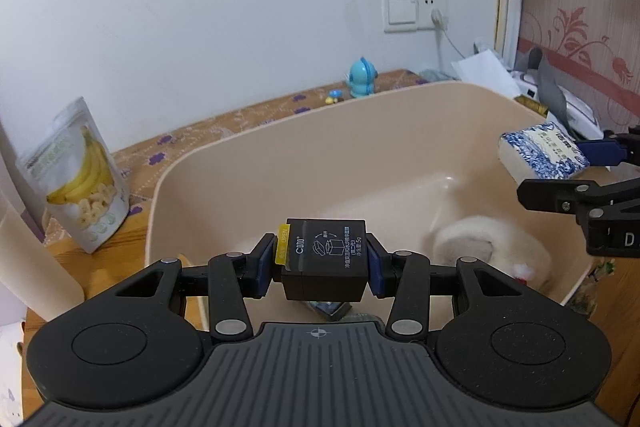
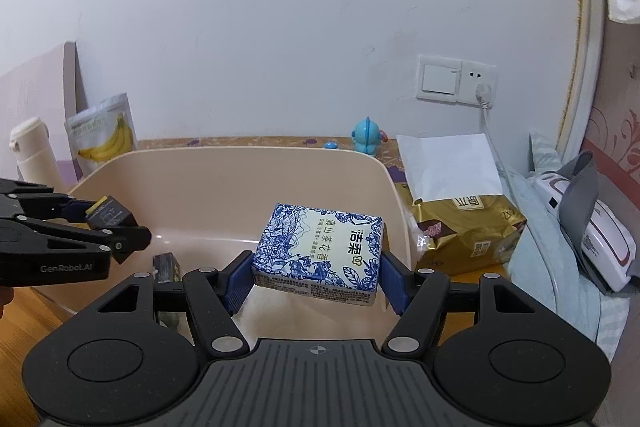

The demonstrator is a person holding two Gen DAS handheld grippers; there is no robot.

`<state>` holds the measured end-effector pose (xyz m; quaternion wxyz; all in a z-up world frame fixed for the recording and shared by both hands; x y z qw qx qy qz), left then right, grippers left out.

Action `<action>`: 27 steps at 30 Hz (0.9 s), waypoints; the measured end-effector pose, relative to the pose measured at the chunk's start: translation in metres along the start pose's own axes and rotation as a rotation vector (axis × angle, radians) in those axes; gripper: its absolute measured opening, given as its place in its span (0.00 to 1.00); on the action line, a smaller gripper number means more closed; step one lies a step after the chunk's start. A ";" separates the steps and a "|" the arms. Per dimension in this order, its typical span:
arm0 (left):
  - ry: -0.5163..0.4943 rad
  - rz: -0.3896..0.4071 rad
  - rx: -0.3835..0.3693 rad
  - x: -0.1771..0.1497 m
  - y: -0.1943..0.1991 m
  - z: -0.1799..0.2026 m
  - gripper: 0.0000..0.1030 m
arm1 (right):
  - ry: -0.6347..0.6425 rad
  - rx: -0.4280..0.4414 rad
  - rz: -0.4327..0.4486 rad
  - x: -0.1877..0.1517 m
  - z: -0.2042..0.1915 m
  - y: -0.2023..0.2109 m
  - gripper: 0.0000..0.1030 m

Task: Organize objects
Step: 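Lift both boxes over the beige bin and open both tools to drop them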

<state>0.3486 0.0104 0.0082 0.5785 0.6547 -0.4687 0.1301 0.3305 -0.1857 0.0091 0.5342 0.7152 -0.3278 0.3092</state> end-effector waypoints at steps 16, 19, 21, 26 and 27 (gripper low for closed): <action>0.002 -0.082 -0.044 -0.003 -0.014 0.004 0.45 | 0.090 0.000 -0.116 -0.010 -0.015 -0.025 0.62; 0.009 -0.087 -0.057 -0.003 -0.014 0.004 0.45 | 0.103 -0.004 -0.127 -0.011 -0.018 -0.026 0.63; 0.027 -0.085 -0.055 -0.003 -0.013 0.003 0.47 | 0.102 -0.007 -0.131 -0.011 -0.018 -0.025 0.68; 0.076 -0.060 -0.052 0.000 -0.004 -0.002 0.71 | 0.083 -0.005 -0.131 -0.010 -0.016 -0.020 0.70; 0.075 -0.056 -0.049 0.000 -0.001 -0.002 0.72 | 0.079 -0.004 -0.129 -0.010 -0.015 -0.019 0.71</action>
Point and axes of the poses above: each gripper's, at about its wrist camera, not at the fingertips, and y roughly against the way its jaws point, z to its right, x to its top, the point moved 6 cm from there along -y, roughly the way its jaws point, and after that the axes turned 15 degrees about -y, right-handed, at the moved point
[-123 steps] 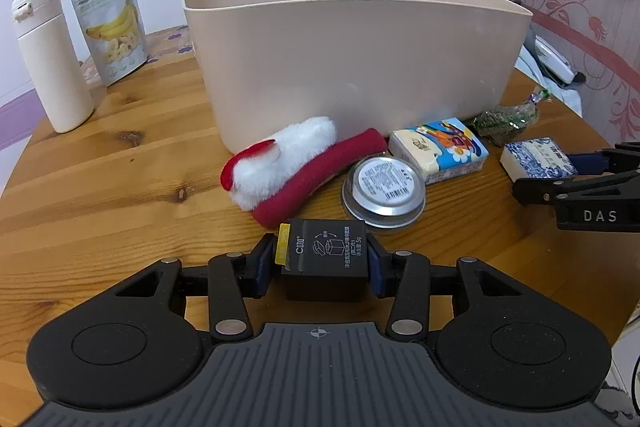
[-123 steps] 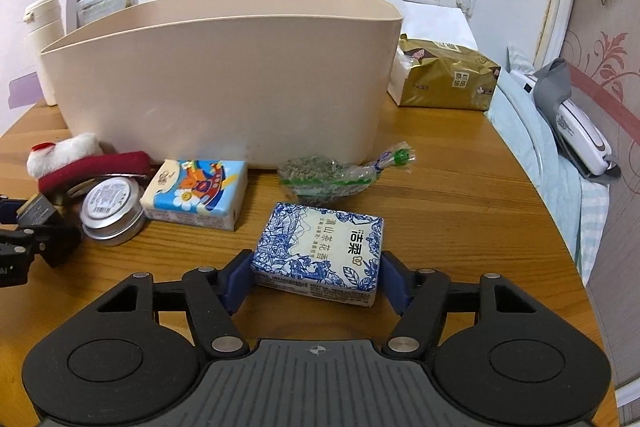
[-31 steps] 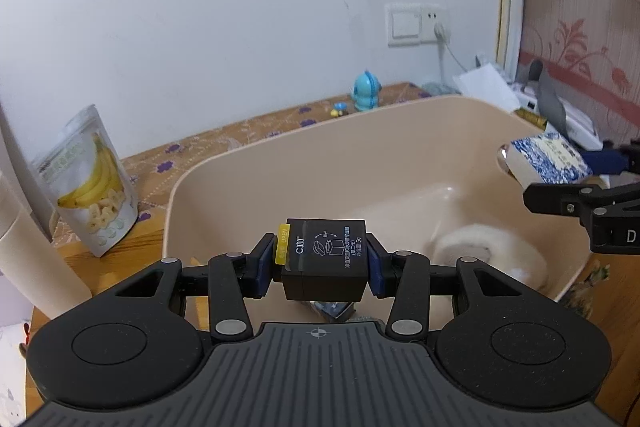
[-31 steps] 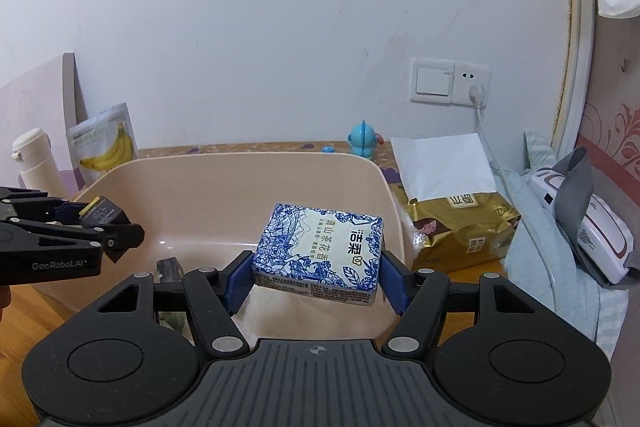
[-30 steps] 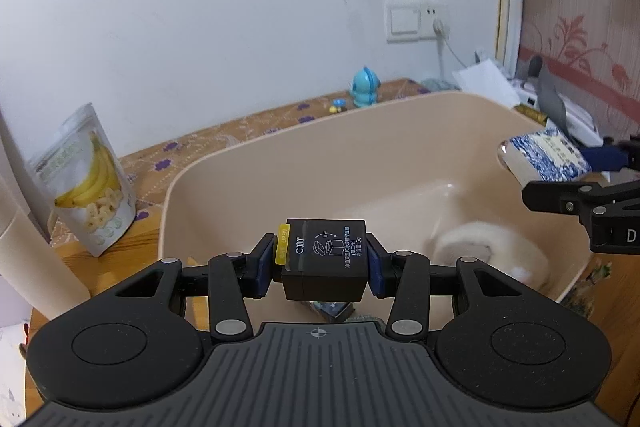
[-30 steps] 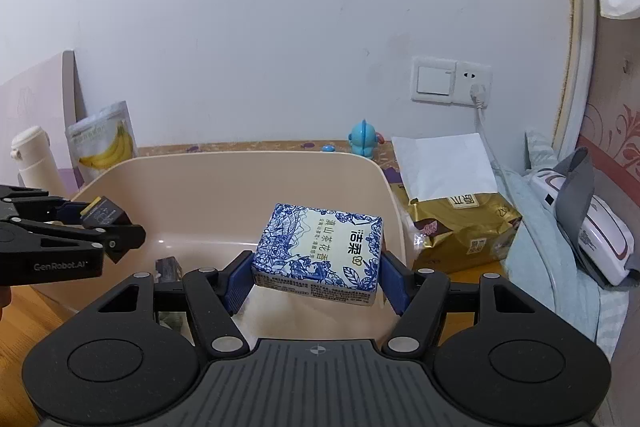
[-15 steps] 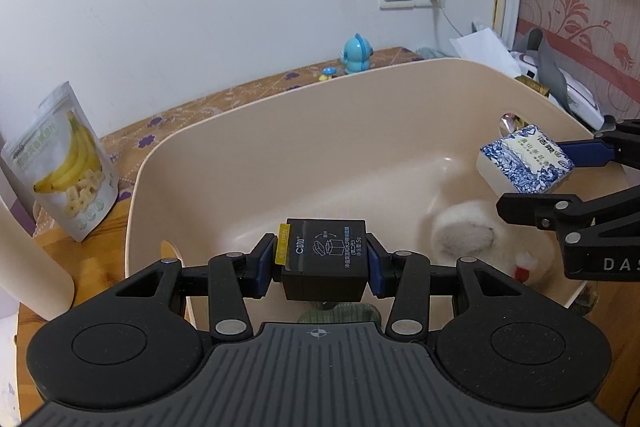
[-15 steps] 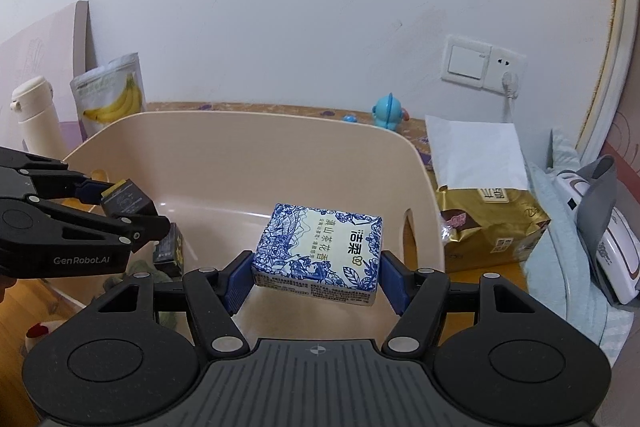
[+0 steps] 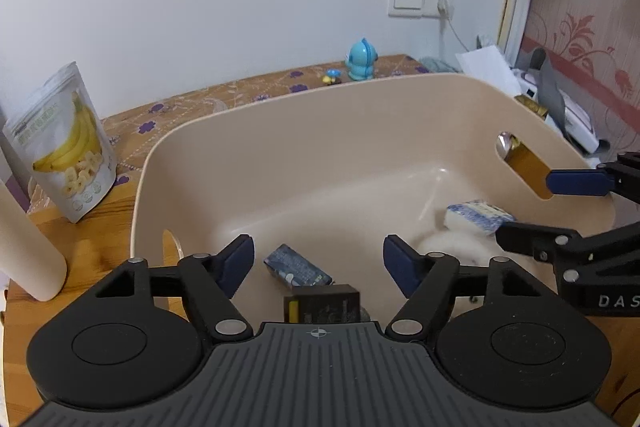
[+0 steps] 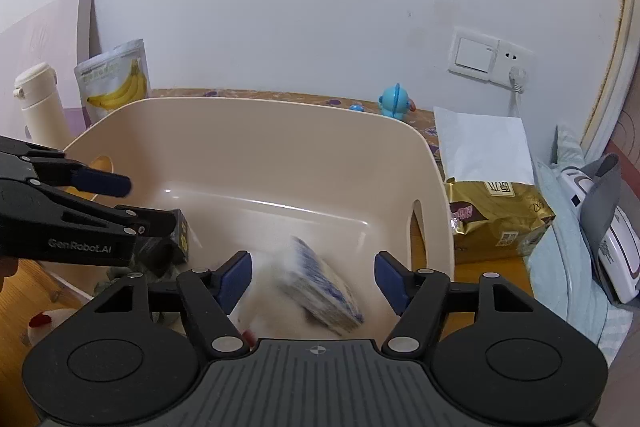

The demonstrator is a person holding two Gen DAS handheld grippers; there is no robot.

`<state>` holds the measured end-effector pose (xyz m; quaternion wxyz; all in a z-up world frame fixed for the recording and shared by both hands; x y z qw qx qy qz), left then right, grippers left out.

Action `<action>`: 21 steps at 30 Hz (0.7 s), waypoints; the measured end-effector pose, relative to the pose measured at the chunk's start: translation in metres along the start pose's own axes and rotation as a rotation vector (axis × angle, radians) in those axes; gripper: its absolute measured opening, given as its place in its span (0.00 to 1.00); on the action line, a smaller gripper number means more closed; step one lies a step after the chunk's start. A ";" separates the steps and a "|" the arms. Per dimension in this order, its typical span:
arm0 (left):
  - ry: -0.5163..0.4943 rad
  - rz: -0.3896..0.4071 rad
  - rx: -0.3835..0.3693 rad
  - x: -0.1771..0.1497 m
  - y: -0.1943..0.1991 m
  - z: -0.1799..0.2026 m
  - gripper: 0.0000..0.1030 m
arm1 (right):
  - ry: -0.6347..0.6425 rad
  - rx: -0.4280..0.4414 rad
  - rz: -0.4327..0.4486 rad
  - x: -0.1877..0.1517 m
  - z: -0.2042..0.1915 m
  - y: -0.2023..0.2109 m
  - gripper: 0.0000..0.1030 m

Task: Organize objects
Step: 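Lift both boxes over the beige bin and open both tools to drop them, then move both tools back toward the plush and herb bag beside the bin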

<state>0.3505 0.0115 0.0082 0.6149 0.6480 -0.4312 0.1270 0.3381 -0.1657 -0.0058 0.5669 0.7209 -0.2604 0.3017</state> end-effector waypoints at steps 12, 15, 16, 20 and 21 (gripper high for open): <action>-0.032 0.076 0.063 0.003 0.043 0.008 0.80 | -0.033 0.006 0.094 0.008 0.006 0.039 1.00; -0.033 0.089 0.078 0.001 0.055 0.010 0.81 | -0.034 0.002 0.108 0.007 0.007 0.048 1.00; -0.033 0.093 0.084 0.000 0.059 0.010 0.81 | -0.034 0.000 0.110 0.006 0.007 0.051 1.00; -0.027 0.097 0.087 -0.009 0.070 0.011 0.82 | -0.036 -0.008 0.111 0.000 0.008 0.060 1.00; -0.028 0.097 0.091 -0.011 0.073 0.011 0.82 | -0.037 -0.010 0.110 -0.003 0.009 0.062 1.00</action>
Point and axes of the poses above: each gripper's, at about its wrist camera, not at the fingertips, and y roughly against the way its jaws point, z to its right, x to its top, the point moved 6 cm from there along -y, roughly the way its jaws point, and after that the axes turned 15 degrees about -y, right-handed, at the moved point
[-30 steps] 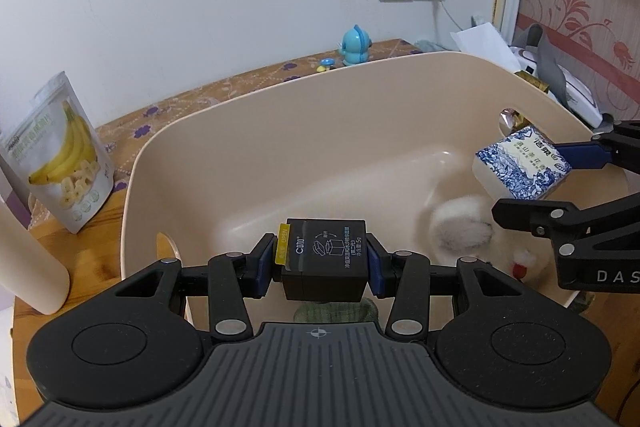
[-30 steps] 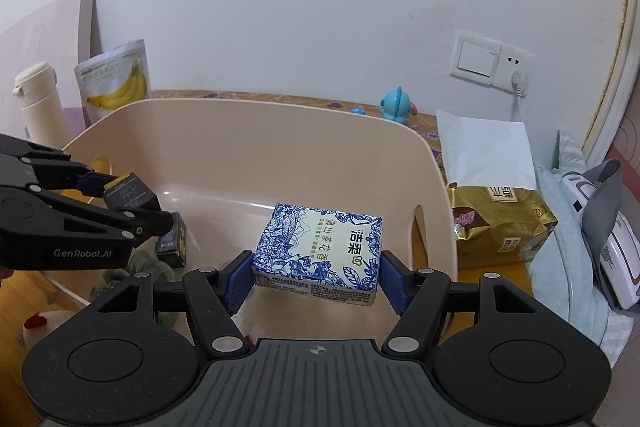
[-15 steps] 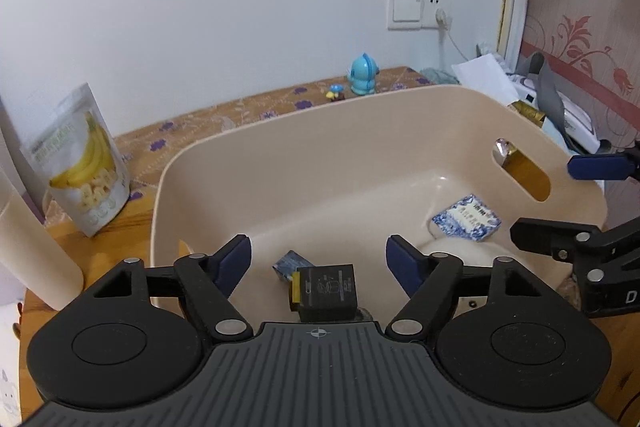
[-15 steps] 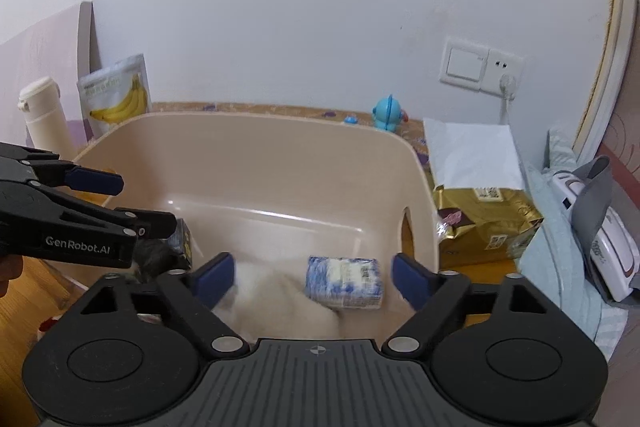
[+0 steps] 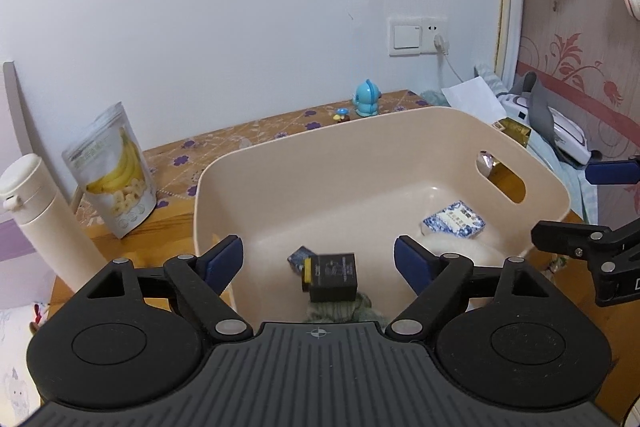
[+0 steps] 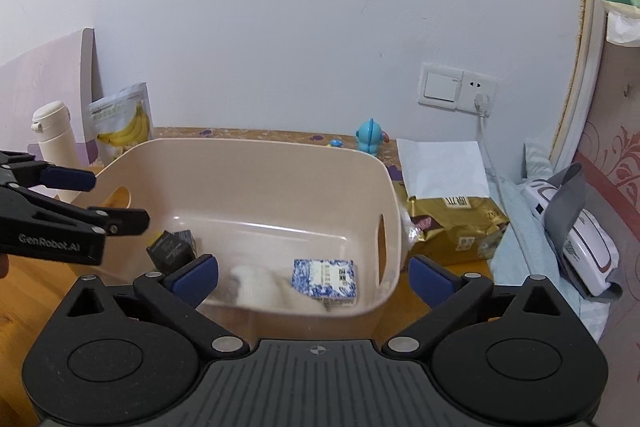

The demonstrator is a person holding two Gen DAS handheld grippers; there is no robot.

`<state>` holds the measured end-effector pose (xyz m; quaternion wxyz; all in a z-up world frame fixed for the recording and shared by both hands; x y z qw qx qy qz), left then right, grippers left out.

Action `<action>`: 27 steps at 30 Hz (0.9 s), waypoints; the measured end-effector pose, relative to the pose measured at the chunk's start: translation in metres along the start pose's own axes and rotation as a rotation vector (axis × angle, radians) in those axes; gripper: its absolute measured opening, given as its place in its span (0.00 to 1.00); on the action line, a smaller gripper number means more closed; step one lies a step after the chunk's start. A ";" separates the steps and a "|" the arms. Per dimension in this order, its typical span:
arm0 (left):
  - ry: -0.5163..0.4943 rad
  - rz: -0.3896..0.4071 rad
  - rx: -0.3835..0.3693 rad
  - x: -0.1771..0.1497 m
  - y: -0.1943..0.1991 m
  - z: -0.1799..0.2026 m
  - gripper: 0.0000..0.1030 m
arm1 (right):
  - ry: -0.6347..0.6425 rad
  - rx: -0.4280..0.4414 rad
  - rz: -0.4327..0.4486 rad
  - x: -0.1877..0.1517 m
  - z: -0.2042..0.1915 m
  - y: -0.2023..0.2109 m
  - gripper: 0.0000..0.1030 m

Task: Organize objects
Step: 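Move both tools back toward the plush and herb bag beside the bin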

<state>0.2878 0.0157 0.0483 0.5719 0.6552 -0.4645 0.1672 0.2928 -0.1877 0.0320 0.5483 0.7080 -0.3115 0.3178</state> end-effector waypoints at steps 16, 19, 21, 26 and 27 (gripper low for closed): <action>0.025 -0.017 0.043 -0.045 0.037 -0.006 0.85 | 0.001 -0.052 -0.024 -0.035 0.018 0.029 1.00; 0.029 -0.023 0.044 -0.053 0.041 -0.007 0.85 | 0.003 -0.060 -0.033 -0.043 0.021 0.031 1.00; 0.033 -0.030 0.044 -0.060 0.044 -0.007 0.85 | 0.007 -0.066 -0.041 -0.049 0.024 0.032 1.00; 0.042 -0.062 0.042 -0.076 0.041 -0.004 0.85 | 0.006 -0.079 -0.068 -0.062 0.031 0.032 1.00; 0.048 -0.070 0.041 -0.080 0.040 -0.004 0.85 | 0.004 -0.081 -0.074 -0.065 0.032 0.031 1.00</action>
Point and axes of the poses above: each gripper's, at about its wrist camera, not at the fingertips, and y roughly against the way its jaws point, z to its right, x to its top, the point moved 6 cm from there along -y, roughly the way its jaws point, and after that the axes turned 15 degrees about -y, right-handed, at the moved point
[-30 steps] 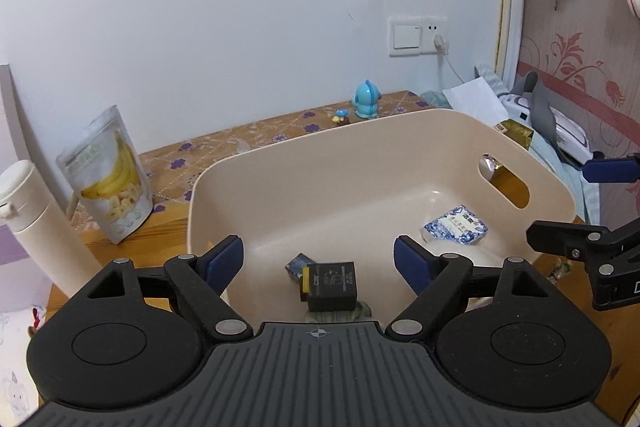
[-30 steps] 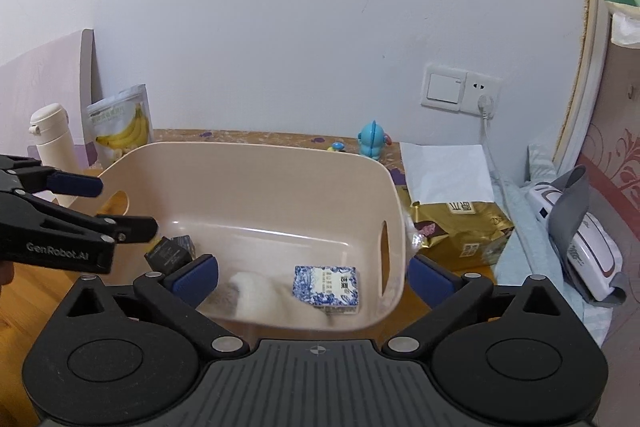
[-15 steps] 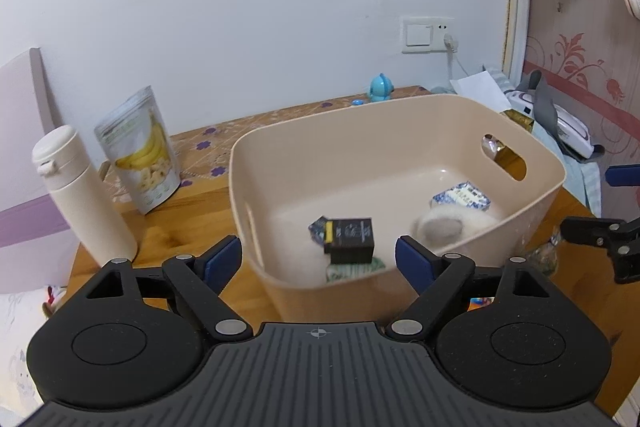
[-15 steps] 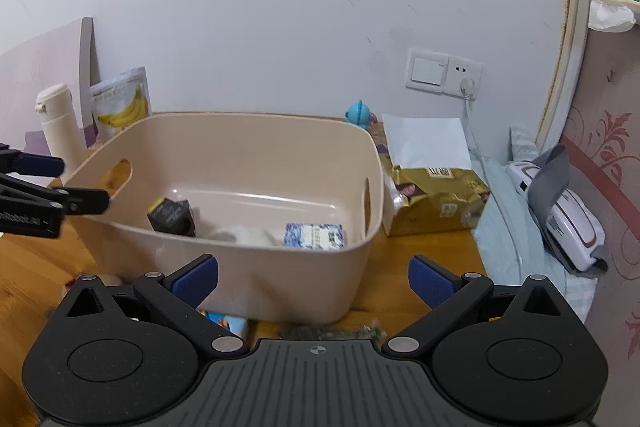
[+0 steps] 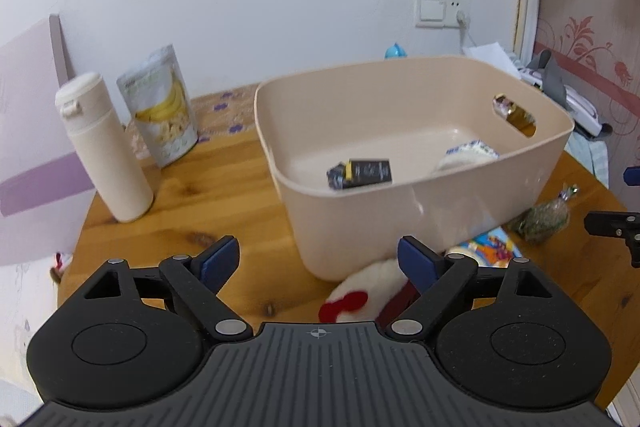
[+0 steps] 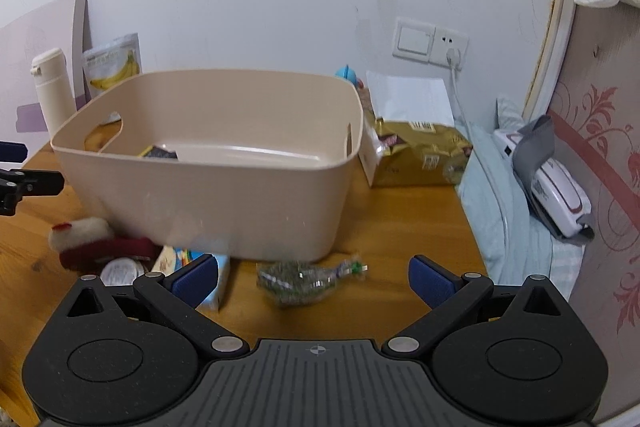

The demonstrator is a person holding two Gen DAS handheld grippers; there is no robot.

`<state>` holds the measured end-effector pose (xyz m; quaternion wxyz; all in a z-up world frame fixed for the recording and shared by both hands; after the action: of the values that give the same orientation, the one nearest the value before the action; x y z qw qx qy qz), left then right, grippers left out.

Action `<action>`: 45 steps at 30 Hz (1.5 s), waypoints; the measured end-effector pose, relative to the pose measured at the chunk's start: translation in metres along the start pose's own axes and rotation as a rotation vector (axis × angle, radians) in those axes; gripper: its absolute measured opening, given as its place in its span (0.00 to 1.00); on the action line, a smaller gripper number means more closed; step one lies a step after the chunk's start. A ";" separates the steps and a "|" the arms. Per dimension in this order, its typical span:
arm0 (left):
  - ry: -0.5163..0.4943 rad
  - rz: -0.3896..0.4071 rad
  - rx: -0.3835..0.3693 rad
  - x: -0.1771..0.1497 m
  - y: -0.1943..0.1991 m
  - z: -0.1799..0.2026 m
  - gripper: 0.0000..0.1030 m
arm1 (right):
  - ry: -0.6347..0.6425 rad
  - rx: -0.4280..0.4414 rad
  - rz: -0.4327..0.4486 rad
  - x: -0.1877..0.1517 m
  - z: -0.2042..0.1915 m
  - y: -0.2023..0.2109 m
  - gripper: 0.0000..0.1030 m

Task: Organize objects
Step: 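Move both tools back toward the plush and herb bag beside the bin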

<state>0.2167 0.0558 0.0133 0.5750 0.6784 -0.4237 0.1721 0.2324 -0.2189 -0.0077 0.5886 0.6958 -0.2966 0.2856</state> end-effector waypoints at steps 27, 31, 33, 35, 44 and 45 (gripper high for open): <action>0.010 -0.071 -0.111 -0.032 -0.045 0.019 0.86 | -0.020 -0.057 -0.154 -0.050 0.007 -0.052 1.00; 0.006 -0.088 -0.122 -0.035 -0.053 0.024 0.86 | -0.019 -0.056 -0.164 -0.051 0.006 -0.058 1.00; 0.012 -0.096 -0.125 -0.037 -0.057 0.025 0.86 | -0.017 -0.056 -0.169 -0.052 0.005 -0.060 1.00; 0.019 -0.102 -0.131 -0.038 -0.060 0.024 0.86 | -0.016 -0.056 -0.173 -0.052 0.004 -0.063 1.00; 0.032 -0.100 -0.178 -0.036 -0.074 0.027 0.86 | -0.028 -0.052 -0.174 -0.048 0.004 -0.073 1.00; 0.032 -0.099 -0.183 -0.035 -0.076 0.028 0.86 | -0.030 -0.050 -0.172 -0.047 0.003 -0.075 1.00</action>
<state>0.2480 0.0415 -0.0678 0.6490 0.6404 -0.3943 0.1146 0.2574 -0.2087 -0.0924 0.6237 0.7079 -0.2516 0.2159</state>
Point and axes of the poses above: each gripper's, at about its wrist camera, not at the fingertips, and y roughly against the way its jaws point, z to its right, x to its top, the point moved 6 cm from there along -y, roughly the way its jaws point, and after that the axes turned 15 degrees about -y, right-handed, at the moved point
